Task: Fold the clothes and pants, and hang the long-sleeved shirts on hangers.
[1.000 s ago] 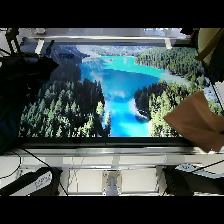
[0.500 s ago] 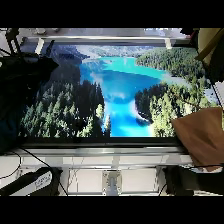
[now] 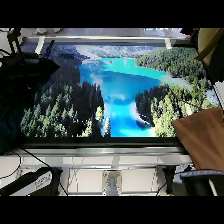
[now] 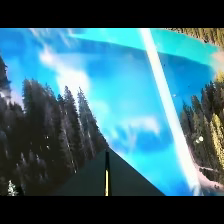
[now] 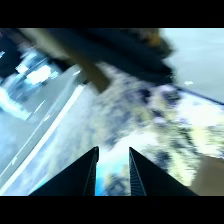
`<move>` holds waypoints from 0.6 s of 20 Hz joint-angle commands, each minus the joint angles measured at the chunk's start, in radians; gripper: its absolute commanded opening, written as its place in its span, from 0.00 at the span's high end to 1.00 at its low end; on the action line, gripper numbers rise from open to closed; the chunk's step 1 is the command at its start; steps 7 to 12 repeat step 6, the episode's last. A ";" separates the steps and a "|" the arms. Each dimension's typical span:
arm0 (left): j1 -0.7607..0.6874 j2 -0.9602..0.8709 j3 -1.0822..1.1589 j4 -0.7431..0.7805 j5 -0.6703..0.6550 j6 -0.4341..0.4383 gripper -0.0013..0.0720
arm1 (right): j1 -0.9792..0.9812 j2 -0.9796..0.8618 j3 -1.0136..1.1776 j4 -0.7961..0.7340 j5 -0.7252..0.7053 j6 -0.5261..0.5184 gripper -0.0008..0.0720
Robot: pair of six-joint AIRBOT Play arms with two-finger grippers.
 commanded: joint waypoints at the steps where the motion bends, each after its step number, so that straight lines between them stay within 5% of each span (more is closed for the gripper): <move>1: 0.000 0.000 0.000 -0.003 -0.010 0.000 0.95 | 0.292 0.041 0.016 0.032 0.032 -0.047 0.68; 6: 0.000 0.000 0.000 -0.003 -0.010 0.000 0.95 | 0.629 0.036 0.016 -0.171 0.153 -0.046 0.68; 12: 0.000 0.000 0.000 -0.003 -0.010 0.000 0.95 | 0.629 0.036 0.016 -0.171 0.153 -0.046 0.68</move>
